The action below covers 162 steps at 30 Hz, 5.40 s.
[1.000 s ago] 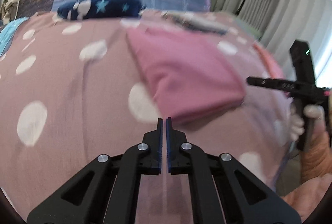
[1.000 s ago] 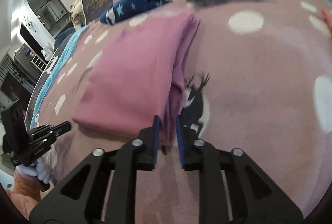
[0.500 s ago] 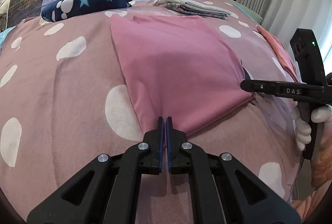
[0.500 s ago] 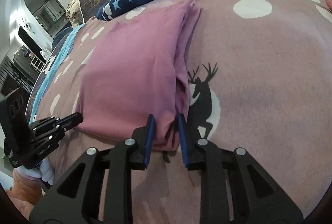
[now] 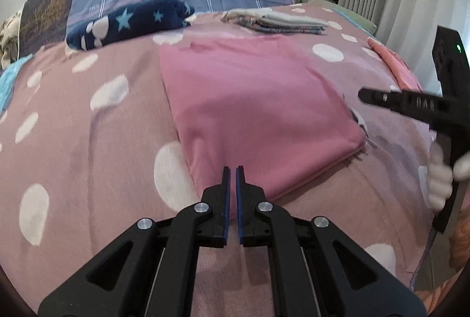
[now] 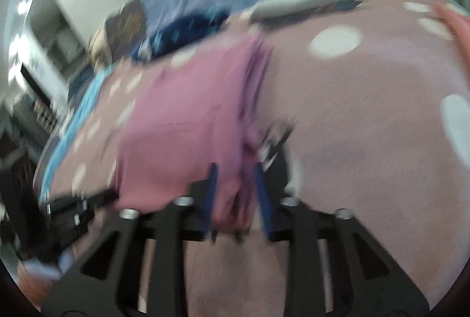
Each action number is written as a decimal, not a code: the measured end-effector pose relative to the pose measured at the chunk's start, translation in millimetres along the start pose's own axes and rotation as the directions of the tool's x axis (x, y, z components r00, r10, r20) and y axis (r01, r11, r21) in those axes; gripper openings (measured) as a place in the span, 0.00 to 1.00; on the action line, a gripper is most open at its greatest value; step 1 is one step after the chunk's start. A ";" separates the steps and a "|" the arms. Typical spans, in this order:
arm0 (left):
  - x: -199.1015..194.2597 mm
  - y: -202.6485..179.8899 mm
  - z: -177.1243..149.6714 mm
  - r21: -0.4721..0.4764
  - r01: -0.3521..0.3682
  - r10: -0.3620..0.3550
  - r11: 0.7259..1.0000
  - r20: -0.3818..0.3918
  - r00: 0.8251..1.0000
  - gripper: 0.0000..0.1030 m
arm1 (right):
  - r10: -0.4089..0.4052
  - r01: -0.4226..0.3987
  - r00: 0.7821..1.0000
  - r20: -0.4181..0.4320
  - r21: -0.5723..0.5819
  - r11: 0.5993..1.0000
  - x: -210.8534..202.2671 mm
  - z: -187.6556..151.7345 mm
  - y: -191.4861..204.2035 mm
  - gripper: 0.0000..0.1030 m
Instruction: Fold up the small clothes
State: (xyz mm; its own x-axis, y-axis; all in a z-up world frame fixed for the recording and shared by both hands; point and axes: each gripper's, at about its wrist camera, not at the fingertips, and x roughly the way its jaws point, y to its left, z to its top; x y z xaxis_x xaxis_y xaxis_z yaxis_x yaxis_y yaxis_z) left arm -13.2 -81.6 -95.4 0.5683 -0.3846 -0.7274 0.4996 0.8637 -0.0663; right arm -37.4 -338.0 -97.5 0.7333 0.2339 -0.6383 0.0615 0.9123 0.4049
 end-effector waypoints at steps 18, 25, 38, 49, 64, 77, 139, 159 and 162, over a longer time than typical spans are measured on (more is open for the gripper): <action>38.0 21.9 19.2 -0.033 0.009 -0.010 0.999 -0.055 0.998 0.24 | 0.068 -0.089 0.970 -0.232 -0.080 0.993 77.8 16.0 19.8 0.03; 19.6 52.0 57.6 -0.116 0.074 -0.066 0.990 0.064 0.996 0.57 | 0.161 -0.168 0.973 -0.167 -0.028 0.985 52.5 49.1 8.3 0.66; 94.2 83.5 75.6 -0.241 0.197 -0.219 0.950 -0.065 0.974 0.61 | 0.231 -0.209 0.940 -0.250 0.110 0.972 111.8 84.7 -20.2 0.65; 124.0 77.5 95.7 -0.174 0.238 -0.254 0.956 -0.074 0.964 0.70 | 0.282 -0.278 0.923 -0.263 0.054 0.959 129.7 93.3 -19.7 0.56; 128.9 67.6 108.9 -0.062 0.228 -0.230 0.972 -0.036 0.972 0.28 | 0.254 -0.275 0.933 -0.257 -0.049 0.960 152.9 100.3 0.2 0.23; 1.6 -1.5 132.5 0.147 0.138 -0.173 0.979 0.261 0.950 0.25 | 0.104 -0.057 0.987 0.119 -0.349 0.935 8.4 100.6 74.1 0.17; 198.6 -92.5 415.3 0.302 -0.097 0.006 0.949 0.287 0.958 0.25 | -0.232 0.344 0.906 0.355 -0.294 0.892 107.4 374.7 -52.6 0.17; 277.5 -67.1 334.8 0.320 -0.230 0.180 0.919 0.179 0.967 0.65 | -0.535 0.541 0.841 0.081 -0.164 0.825 229.2 295.6 -111.4 0.57; 261.8 -63.6 331.8 0.299 -0.197 0.149 0.934 0.176 0.973 0.66 | -0.554 0.564 0.825 0.111 -0.192 0.803 217.7 286.9 -101.9 0.57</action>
State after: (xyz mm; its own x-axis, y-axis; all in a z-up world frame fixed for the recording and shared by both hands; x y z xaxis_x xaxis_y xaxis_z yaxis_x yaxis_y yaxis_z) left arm 320.8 -345.3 -55.0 0.7425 -0.3032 -0.5972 0.5502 0.7847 0.2857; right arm 310.3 -476.5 -89.8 0.6462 -0.3494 -0.6785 0.3331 0.9290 -0.1612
